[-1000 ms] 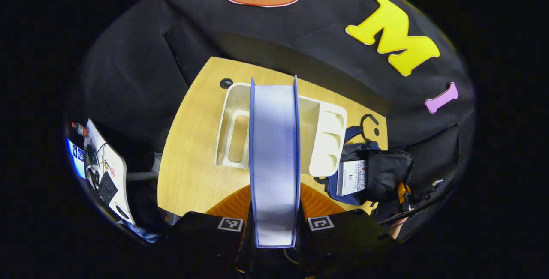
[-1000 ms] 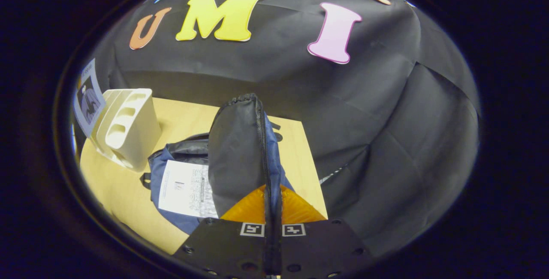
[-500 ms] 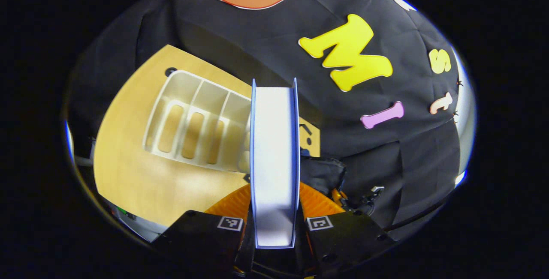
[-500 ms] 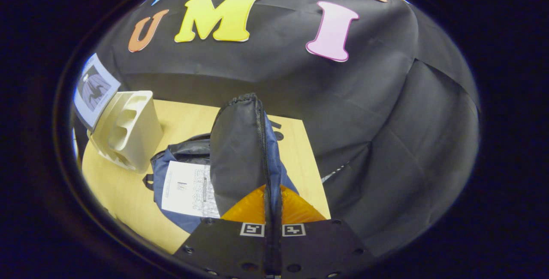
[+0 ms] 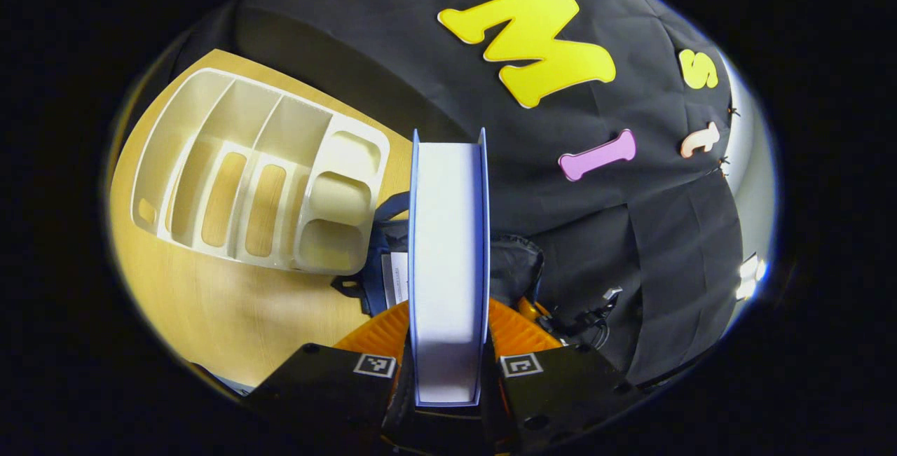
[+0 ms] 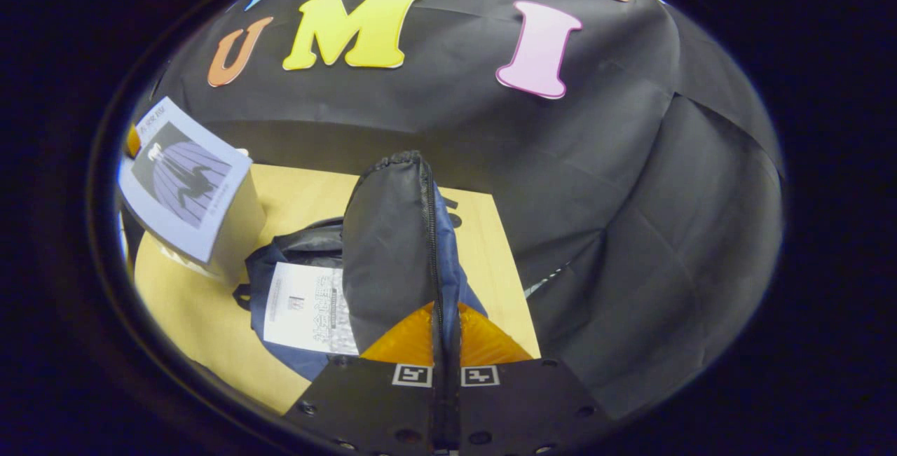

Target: Open the schoolbag, grab two books from the bookshelf and put them into the schoolbag.

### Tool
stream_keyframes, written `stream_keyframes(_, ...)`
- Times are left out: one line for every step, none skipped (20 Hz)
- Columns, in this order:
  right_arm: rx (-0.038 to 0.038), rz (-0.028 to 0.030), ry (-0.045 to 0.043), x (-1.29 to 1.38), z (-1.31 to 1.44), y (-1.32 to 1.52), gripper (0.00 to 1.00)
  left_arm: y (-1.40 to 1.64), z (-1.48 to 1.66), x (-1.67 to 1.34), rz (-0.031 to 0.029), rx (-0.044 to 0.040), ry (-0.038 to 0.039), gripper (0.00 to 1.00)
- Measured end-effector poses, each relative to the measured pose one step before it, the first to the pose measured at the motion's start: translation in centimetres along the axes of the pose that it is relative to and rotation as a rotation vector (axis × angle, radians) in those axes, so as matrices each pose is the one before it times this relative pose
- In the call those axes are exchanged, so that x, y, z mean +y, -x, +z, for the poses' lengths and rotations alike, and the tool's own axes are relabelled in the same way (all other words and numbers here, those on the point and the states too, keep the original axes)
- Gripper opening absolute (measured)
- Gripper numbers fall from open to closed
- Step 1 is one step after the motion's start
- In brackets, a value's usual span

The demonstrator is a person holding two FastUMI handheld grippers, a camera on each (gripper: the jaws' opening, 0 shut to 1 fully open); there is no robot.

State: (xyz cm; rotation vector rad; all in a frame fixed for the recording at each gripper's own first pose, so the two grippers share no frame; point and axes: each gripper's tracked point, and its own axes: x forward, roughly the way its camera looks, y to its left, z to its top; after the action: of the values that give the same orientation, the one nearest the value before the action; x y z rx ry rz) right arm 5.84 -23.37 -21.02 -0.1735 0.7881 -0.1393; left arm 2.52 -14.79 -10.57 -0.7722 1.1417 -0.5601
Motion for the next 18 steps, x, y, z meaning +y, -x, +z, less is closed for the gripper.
stream_keyframes(-0.00023, 0.00043, -0.00668, -0.081, -0.04, -0.023, 0.0, -1.305, -0.606, 0.003, 0.00834, 0.0068, -0.01426, 0.4)
stream_keyframes(0.00079, 0.00039, -0.00726, -0.047, 0.068, 0.026, 0.0, -1.309, -0.622, -0.053, 0.00886, 0.01083, -0.00782, 0.4)
stream_keyframes(-0.00041, 0.0012, -0.00811, -0.017, -0.074, -0.026, 0.0, -1.329, -0.67, -0.085, 0.00649, 0.0178, -0.00219, 0.4)
stream_keyframes(-0.00021, 0.00214, -0.00328, 0.016, 0.04, -0.039, 0.0, -1.282, -0.847, -0.167, 0.00723, 0.01806, -0.00339, 0.4)
stream_keyframes(-0.00102, 0.0005, -0.00108, -0.13, -0.015, 0.01, 0.0, -1.307, -0.694, 0.005, 0.01454, 0.01664, -0.00763, 0.4)
stream_keyframes(-0.00271, 0.0016, -0.00166, -0.068, 0.06, 0.014, 0.0, -1.068, -0.385, 0.06, 0.01634, 0.00676, -0.00572, 0.41)
stream_keyframes(-0.00182, 0.00112, -0.00318, 0.01, -0.047, -0.017, 0.0, -1.227, -0.38, 0.084, 0.01746, 0.0036, -0.00821, 0.4)
stream_keyframes(-0.00029, 0.00139, -0.00535, -0.051, 0.03, -0.044, 0.0, -1.247, -0.441, 0.168, 0.0155, 0.00917, -0.0161, 0.4)
stream_keyframes(0.00309, 0.00048, -0.008, -0.053, -0.07, -0.049, 0.0, -1.03, -0.327, 0.147, 0.01688, 0.00738, -0.00693, 0.4)
stream_keyframes(0.00278, 0.00073, -0.00745, -0.018, -0.061, -0.017, 0.0, -0.941, -0.289, -0.052, 0.00913, 0.00549, -0.00053, 0.4)
stream_keyframes(0.00109, 0.00066, -0.004, -0.045, -0.035, -0.017, 0.0, -0.934, -0.37, -0.21, -0.00467, 0.00774, 0.00386, 0.41)
stream_keyframes(-0.00084, 0.00079, -0.00116, -0.069, 0.013, -0.004, 0.0, -0.721, -0.259, -0.345, -0.0107, 0.00743, 0.0164, 0.41)
stream_keyframes(0.00119, 0.00066, -0.00115, -0.042, 0.009, -0.009, 0.0, -0.681, -0.119, -0.345, -0.01335, 0.00174, 0.02116, 0.4)
stream_keyframes(0.00289, 0.00448, -0.00494, 0.001, 0.045, 0.054, 0.0, -0.618, -0.019, -0.173, -0.0088, -0.00661, 0.0221, 0.4)
stream_keyframes(0.00171, 0.00178, -0.00203, -0.069, -0.055, -0.032, 0.0, -0.485, -0.079, -0.135, -0.01028, -0.00659, 0.01859, 0.4)
stream_keyframes(0.00166, -0.00027, 0.00344, -0.037, -0.012, 0.019, 0.0, -0.42, -0.092, -0.096, -0.01021, -0.00272, 0.0161, 0.4)
stream_keyframes(0.00019, -0.00005, 0.00114, -0.026, 0.022, 0.024, 0.0, -0.354, -0.098, -0.053, -0.0112, 0.00304, 0.02013, 0.4)
stream_keyframes(-0.00001, 0.00191, -0.00095, 0.047, 0.142, 0.12, 0.0, -0.478, -0.276, -0.097, -0.01243, 0.00714, 0.01952, 0.39)
